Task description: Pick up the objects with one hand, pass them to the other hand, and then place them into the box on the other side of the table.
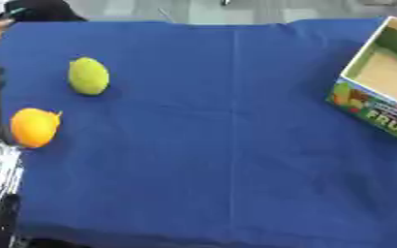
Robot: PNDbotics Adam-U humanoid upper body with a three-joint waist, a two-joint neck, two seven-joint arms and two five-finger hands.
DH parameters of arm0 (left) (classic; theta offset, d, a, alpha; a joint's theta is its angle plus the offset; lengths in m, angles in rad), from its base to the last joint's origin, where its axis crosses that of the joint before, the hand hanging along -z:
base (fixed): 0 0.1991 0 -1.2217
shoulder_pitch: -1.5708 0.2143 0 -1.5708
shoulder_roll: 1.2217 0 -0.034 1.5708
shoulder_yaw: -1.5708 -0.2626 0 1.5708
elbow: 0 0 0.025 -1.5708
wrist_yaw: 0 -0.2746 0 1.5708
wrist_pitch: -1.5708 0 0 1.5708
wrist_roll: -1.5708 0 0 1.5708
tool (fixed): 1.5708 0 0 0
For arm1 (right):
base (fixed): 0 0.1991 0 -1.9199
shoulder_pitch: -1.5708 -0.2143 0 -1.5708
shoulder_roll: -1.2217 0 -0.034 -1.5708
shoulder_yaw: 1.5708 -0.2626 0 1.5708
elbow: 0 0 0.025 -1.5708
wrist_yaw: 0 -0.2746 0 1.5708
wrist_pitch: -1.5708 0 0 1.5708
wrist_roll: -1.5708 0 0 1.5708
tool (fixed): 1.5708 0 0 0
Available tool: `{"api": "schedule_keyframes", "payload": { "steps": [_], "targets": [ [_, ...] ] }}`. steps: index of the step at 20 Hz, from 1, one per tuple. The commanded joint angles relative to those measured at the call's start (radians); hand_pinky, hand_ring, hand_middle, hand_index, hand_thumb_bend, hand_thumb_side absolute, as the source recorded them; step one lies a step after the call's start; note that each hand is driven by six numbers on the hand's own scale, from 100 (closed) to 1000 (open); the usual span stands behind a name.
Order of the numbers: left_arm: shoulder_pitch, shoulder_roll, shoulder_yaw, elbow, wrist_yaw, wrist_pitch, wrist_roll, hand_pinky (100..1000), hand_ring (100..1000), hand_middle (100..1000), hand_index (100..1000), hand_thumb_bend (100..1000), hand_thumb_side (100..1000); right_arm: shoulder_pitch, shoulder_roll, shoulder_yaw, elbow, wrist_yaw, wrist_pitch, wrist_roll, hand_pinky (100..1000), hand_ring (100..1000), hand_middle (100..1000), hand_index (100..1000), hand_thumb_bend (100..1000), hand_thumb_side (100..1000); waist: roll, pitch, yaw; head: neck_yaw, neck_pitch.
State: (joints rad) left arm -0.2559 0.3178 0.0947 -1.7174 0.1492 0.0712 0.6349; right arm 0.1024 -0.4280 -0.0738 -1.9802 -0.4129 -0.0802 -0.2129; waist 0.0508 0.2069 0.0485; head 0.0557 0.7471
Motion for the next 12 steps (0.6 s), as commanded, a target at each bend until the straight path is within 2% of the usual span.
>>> {"api": "schedule_keyframes", "payload": {
  "steps": [1,6,12],
  "targets": [
    [-0.008,0.016,0.008,-0.011,-0.001,-0.001,-0.001,790,722,658,701,257,696,-0.003,-0.024,-0.006,-0.02,0.007,-0.002,0.0,703,985,966,974,100,695,0.009,-0.021,0.0,-0.002,0.009],
    [-0.009,0.016,0.007,-0.012,-0.001,-0.002,-0.001,790,722,658,700,259,696,-0.003,-0.024,-0.006,-0.02,0.006,-0.002,0.0,703,984,966,973,100,695,0.009,-0.022,0.0,-0.012,0.017],
    [-0.017,0.017,0.008,-0.012,-0.003,-0.002,-0.001,790,722,657,700,260,692,-0.004,-0.027,-0.007,-0.02,0.004,-0.002,-0.001,703,985,966,974,100,694,0.009,-0.02,-0.002,-0.019,0.009]
  ]
}}
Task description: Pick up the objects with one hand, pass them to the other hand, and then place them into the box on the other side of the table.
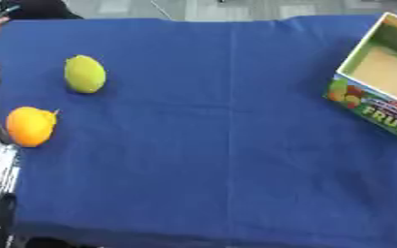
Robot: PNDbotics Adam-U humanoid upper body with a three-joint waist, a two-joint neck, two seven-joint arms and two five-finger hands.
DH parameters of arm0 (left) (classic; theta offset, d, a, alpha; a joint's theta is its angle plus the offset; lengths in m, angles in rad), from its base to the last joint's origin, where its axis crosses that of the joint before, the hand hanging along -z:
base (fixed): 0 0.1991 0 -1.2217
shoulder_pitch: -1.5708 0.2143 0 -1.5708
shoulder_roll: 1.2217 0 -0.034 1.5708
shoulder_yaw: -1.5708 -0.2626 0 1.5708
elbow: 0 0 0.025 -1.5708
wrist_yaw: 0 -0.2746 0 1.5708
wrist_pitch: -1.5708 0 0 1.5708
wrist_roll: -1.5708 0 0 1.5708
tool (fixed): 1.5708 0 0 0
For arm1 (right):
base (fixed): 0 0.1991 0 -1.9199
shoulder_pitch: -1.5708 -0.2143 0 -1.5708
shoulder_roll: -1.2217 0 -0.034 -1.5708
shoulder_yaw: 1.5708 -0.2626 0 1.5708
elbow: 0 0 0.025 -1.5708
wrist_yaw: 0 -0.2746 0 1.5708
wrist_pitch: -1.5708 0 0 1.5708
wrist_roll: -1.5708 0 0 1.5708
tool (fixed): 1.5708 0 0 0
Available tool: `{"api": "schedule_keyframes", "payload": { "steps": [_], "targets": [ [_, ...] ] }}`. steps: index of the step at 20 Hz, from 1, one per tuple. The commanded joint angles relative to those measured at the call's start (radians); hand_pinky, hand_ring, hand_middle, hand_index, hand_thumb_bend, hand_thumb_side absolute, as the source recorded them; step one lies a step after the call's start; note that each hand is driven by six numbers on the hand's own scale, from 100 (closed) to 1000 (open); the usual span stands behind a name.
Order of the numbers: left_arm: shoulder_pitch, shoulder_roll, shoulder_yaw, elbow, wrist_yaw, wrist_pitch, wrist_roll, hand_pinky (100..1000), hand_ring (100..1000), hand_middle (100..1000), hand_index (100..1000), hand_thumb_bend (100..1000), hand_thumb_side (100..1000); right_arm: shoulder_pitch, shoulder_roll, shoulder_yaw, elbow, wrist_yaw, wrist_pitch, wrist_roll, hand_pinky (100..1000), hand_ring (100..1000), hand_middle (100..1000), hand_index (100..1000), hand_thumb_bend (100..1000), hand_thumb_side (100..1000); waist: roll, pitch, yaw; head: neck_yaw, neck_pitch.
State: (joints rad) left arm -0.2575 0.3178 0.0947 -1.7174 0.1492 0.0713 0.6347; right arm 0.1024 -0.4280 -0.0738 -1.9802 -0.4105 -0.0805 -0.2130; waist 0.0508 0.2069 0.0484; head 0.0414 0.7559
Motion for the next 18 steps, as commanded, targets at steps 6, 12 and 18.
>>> {"api": "schedule_keyframes", "payload": {
  "steps": [6,12,18],
  "targets": [
    [-0.052,0.114,-0.004,-0.015,-0.021,0.02,-0.026,798,733,671,710,248,673,-0.002,-0.029,-0.01,-0.02,0.0,-0.001,-0.003,703,985,966,974,100,693,0.012,-0.02,-0.002,-0.006,0.008],
    [-0.113,0.363,-0.045,0.018,-0.045,0.127,-0.192,832,771,721,757,295,629,0.007,-0.028,-0.009,-0.02,0.01,0.0,-0.006,703,985,966,974,100,696,0.018,-0.022,-0.001,-0.01,0.006],
    [-0.138,0.608,-0.119,0.073,-0.204,0.278,-0.536,841,780,747,790,426,526,0.013,-0.031,-0.006,-0.02,0.022,0.003,-0.007,703,985,966,974,100,699,0.026,-0.022,-0.002,-0.007,0.005]
  ]
}}
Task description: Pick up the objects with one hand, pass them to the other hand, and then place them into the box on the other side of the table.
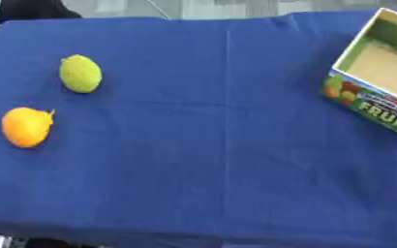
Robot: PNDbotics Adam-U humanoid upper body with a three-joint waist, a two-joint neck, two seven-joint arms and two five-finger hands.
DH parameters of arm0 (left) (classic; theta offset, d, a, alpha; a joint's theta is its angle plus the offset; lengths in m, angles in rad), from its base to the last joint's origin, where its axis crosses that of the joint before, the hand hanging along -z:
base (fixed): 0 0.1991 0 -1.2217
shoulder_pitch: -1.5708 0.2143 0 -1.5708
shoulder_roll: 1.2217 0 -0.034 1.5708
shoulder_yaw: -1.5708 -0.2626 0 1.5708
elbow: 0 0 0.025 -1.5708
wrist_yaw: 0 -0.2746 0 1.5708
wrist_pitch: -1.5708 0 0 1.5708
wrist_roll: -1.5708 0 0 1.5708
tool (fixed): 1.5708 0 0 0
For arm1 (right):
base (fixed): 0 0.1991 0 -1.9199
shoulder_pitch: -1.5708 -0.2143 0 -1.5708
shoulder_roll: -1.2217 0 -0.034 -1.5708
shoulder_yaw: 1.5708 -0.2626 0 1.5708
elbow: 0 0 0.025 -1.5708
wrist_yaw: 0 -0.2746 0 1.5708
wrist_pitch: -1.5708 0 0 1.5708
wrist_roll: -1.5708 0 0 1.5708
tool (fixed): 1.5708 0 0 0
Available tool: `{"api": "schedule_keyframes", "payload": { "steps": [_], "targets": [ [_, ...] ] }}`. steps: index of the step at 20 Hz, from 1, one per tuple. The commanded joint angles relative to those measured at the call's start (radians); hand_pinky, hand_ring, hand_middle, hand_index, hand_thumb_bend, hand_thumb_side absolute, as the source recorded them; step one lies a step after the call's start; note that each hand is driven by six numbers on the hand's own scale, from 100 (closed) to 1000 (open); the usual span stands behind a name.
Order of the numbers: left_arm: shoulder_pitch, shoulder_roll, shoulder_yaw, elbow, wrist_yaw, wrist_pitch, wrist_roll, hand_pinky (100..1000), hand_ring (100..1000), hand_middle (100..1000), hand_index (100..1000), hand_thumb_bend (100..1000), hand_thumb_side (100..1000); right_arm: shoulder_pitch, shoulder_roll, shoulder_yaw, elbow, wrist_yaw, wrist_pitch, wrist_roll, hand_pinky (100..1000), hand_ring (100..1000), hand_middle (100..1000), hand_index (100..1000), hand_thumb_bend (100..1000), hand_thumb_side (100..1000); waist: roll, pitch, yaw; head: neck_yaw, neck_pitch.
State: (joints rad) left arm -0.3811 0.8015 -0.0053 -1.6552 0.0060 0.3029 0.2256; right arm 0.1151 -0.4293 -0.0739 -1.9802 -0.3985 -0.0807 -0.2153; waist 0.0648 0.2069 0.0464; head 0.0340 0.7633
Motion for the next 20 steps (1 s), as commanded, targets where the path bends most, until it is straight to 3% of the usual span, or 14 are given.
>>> {"api": "schedule_keyframes", "payload": {
  "steps": [1,6,8,10,16,20],
  "targets": [
    [-0.014,0.157,-0.03,0.017,-0.084,0.06,-0.186,842,782,750,792,448,518,0.001,-0.03,-0.005,-0.02,0.012,0.003,-0.004,703,985,966,974,100,700,0.013,-0.022,-0.001,-0.001,-0.002],
    [0.008,0.288,-0.122,0.06,-0.159,0.097,-0.446,855,790,774,821,635,528,0.006,-0.035,0.002,-0.02,0.022,0.006,-0.001,703,985,966,974,100,703,0.02,-0.026,-0.004,0.0,0.003],
    [0.01,0.312,-0.152,0.081,-0.187,0.102,-0.515,859,795,779,824,722,500,0.008,-0.035,0.003,-0.02,0.024,0.008,0.0,703,985,966,974,100,704,0.022,-0.028,-0.004,0.003,0.002],
    [0.007,0.318,-0.169,0.102,-0.218,0.105,-0.557,857,792,769,810,751,447,0.009,-0.035,0.004,-0.02,0.025,0.009,0.0,703,985,966,974,100,704,0.022,-0.029,-0.005,0.006,0.0],
    [-0.015,0.295,-0.195,0.145,-0.239,0.122,-0.592,845,774,739,778,687,312,0.006,-0.034,0.006,-0.02,0.024,0.012,0.001,703,985,966,974,100,705,0.022,-0.028,-0.011,0.006,-0.001],
    [-0.027,0.282,-0.201,0.154,-0.204,0.133,-0.582,841,770,734,774,668,288,0.005,-0.032,0.007,-0.02,0.026,0.013,0.002,703,985,967,975,100,705,0.02,-0.027,-0.011,0.002,-0.002]
  ]
}}
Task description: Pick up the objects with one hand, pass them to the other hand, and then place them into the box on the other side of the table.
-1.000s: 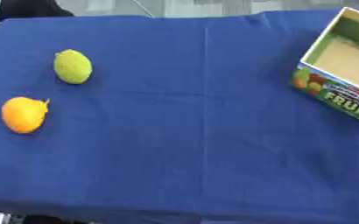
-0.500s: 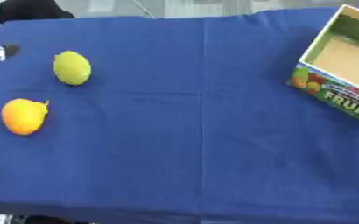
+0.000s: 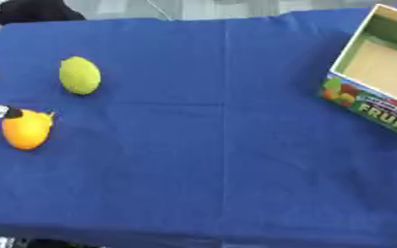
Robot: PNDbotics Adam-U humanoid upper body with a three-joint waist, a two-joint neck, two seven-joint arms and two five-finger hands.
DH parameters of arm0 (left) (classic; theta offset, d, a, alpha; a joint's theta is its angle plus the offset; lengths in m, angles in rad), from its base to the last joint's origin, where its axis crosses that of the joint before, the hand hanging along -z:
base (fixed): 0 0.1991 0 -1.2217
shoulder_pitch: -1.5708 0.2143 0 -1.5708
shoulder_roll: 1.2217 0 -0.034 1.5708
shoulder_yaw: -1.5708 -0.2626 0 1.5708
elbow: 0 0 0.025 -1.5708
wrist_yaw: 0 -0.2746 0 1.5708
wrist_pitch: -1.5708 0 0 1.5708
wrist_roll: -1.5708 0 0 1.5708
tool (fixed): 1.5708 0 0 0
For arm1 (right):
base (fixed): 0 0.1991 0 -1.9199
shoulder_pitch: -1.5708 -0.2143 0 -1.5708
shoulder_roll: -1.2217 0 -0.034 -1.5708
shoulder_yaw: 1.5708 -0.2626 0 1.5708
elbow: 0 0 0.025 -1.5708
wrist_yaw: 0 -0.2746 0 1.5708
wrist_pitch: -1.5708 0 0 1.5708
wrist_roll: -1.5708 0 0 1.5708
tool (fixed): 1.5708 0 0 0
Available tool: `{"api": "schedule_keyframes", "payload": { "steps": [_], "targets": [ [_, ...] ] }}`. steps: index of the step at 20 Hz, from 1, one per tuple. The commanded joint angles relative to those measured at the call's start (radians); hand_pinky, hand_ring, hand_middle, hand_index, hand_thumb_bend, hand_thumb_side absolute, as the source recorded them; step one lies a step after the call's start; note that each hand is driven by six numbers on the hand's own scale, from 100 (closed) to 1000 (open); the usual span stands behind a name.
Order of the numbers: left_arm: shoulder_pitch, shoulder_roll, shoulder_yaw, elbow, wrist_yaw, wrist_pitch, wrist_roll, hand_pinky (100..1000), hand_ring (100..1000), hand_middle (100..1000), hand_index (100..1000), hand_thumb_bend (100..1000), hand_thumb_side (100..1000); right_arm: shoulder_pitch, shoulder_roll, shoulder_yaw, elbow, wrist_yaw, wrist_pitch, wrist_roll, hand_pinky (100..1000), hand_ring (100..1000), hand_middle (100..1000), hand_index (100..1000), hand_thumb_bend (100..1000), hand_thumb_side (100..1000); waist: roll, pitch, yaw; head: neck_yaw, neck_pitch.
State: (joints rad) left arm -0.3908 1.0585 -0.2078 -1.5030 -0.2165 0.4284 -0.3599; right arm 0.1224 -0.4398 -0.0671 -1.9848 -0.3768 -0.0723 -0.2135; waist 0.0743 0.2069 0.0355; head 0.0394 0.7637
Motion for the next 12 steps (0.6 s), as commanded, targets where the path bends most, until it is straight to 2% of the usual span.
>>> {"api": "schedule_keyframes", "payload": {
  "steps": [1,7,12],
  "targets": [
    [-0.019,0.023,0.0,0.003,0.024,0.009,0.003,842,771,735,776,663,281,-0.002,-0.021,0.0,-0.015,0.004,0.005,0.0,703,985,967,975,100,706,0.011,-0.026,0.0,-0.005,-0.003],
    [-0.032,0.018,-0.016,0.015,0.038,0.002,-0.036,845,777,742,776,664,192,-0.002,-0.021,0.002,-0.015,0.006,0.006,0.001,704,986,967,975,100,706,0.011,-0.026,-0.002,-0.008,-0.004],
    [-0.054,0.005,-0.033,0.03,0.01,-0.01,-0.078,841,777,741,771,657,100,-0.004,-0.023,0.003,-0.015,0.004,0.005,0.003,704,986,967,975,100,705,0.012,-0.025,-0.004,0.029,-0.001]
  ]
}}
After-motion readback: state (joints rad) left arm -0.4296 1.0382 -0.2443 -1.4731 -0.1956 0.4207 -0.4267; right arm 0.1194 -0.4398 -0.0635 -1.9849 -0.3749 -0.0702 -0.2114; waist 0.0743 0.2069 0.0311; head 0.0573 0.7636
